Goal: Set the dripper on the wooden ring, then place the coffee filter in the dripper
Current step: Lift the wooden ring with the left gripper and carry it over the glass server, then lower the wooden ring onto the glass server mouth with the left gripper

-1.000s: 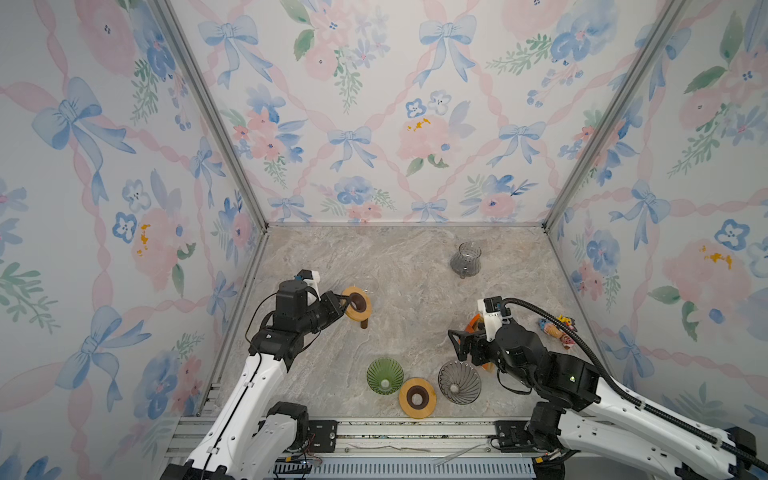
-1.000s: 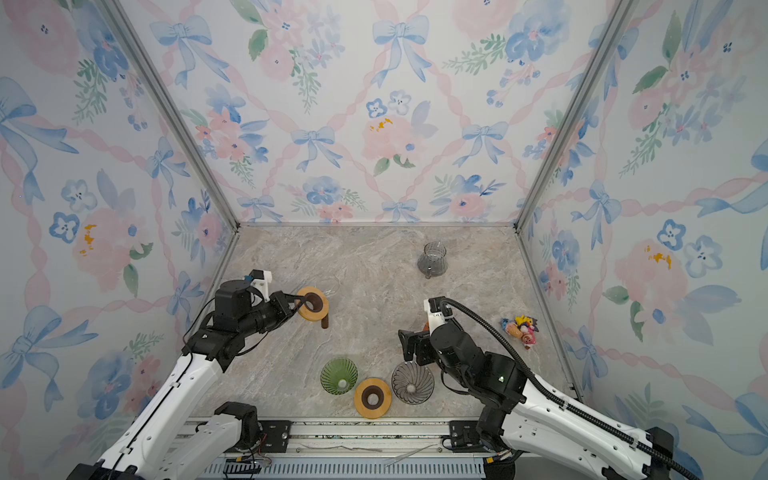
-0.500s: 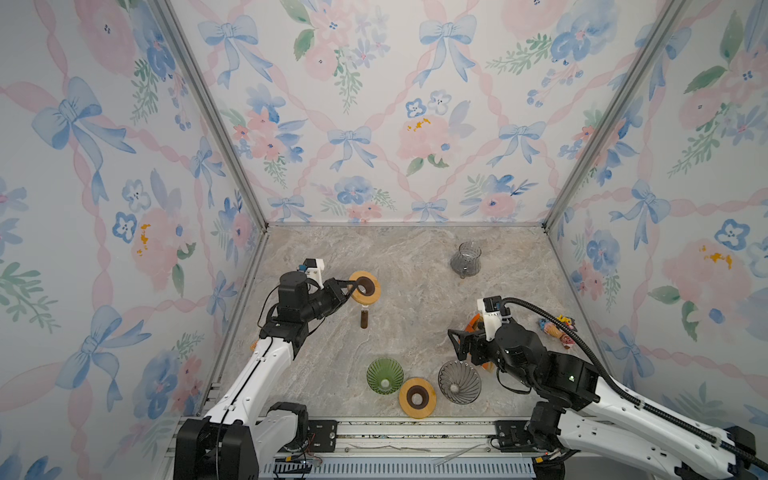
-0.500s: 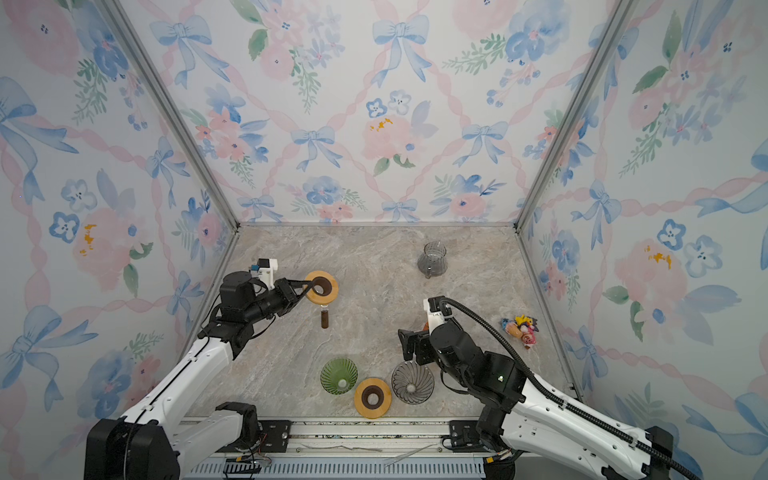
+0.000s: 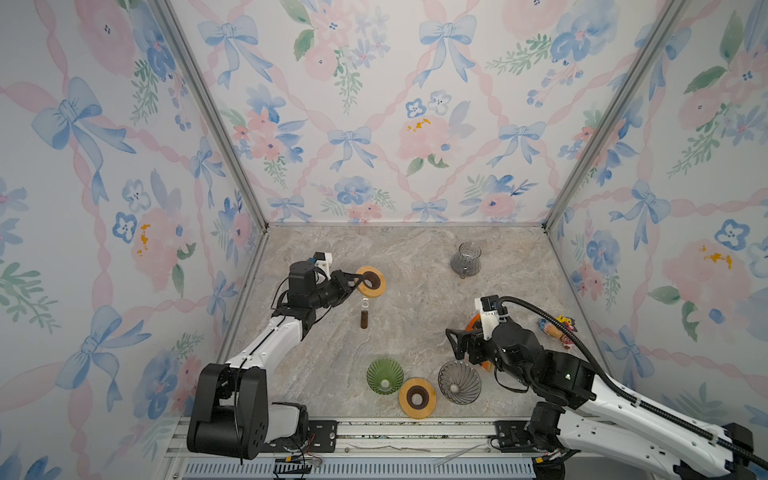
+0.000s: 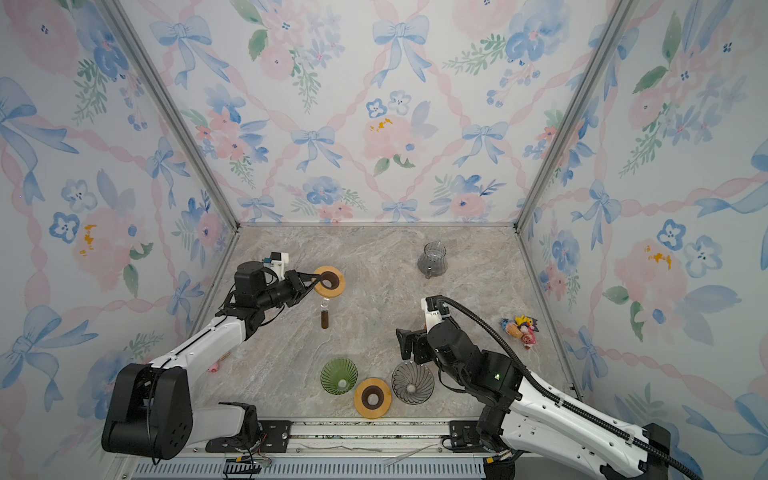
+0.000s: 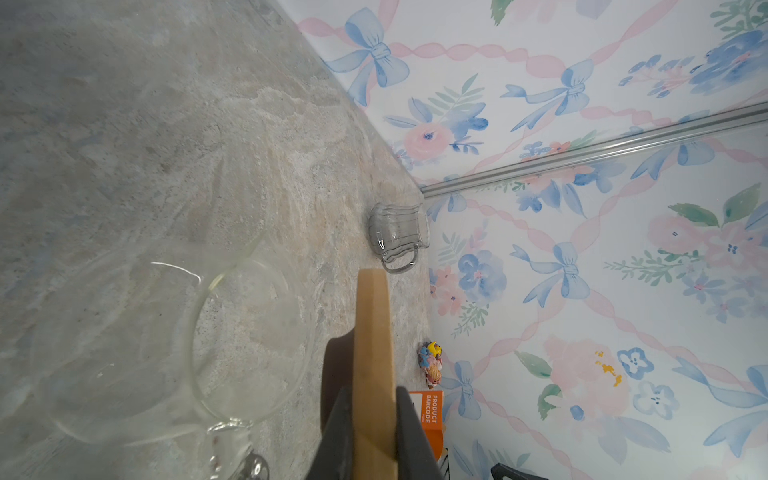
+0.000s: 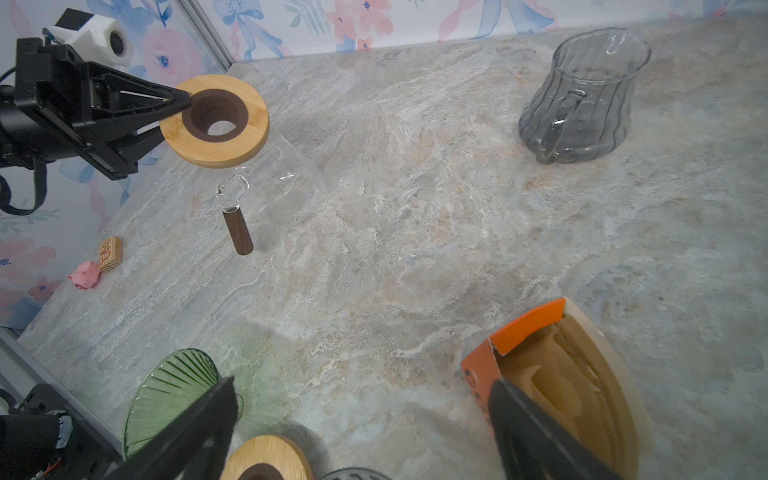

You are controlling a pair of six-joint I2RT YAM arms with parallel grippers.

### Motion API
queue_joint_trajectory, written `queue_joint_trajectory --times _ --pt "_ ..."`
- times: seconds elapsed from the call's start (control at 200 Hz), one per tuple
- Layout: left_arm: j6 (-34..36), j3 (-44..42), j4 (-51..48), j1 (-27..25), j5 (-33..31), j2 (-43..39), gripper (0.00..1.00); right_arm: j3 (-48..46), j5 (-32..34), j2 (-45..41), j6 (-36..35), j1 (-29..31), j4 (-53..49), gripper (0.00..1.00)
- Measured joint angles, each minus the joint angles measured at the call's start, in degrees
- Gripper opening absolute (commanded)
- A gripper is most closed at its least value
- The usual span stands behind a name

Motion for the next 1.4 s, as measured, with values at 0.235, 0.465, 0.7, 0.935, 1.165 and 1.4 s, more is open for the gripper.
queue_joint_trajectory --times 0.235,0.465,0.7,0.935,1.165,1.4 --pt "0.35 3.67 0.81 0.17 1.44 5.05 0.08 0.02 0.02 -0.02 0.0 0.0 0.0 0.97" --pt "0.72 4.04 0.9 0.5 1.97 7.52 0.08 0.02 0.04 -0.02 0.0 0.0 0.0 0.97" --pt "1.14 4.04 1.07 1.57 1.92 8.24 0.11 0.02 0.04 -0.02 0.02 0.0 0.0 0.97" --pt "1.75 4.04 1.38 1.75 2.03 10.16 0.12 0.02 0.04 -0.04 0.02 0.0 0.0 0.97" --pt "2.14 4.04 1.97 1.75 2.32 10.88 0.18 0.02 0.04 -0.13 0.04 0.0 0.02 0.96" --pt "3.78 4.04 0.26 2.01 1.36 11.63 0.26 0.02 0.04 -0.13 0.04 0.0 0.02 0.97"
